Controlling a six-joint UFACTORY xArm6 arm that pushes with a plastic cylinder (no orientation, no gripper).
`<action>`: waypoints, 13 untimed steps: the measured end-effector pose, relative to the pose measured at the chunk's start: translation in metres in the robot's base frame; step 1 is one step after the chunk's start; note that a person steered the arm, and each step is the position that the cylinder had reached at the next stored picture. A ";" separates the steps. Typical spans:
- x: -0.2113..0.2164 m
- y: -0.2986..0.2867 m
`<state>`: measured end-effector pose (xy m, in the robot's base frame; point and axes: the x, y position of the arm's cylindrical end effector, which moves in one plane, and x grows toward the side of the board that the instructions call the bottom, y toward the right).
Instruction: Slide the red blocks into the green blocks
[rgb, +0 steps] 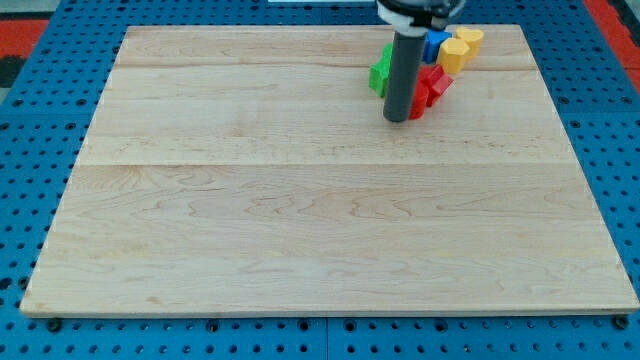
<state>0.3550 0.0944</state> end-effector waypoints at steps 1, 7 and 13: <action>-0.001 0.025; 0.042 0.038; -0.051 0.194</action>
<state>0.3044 0.2885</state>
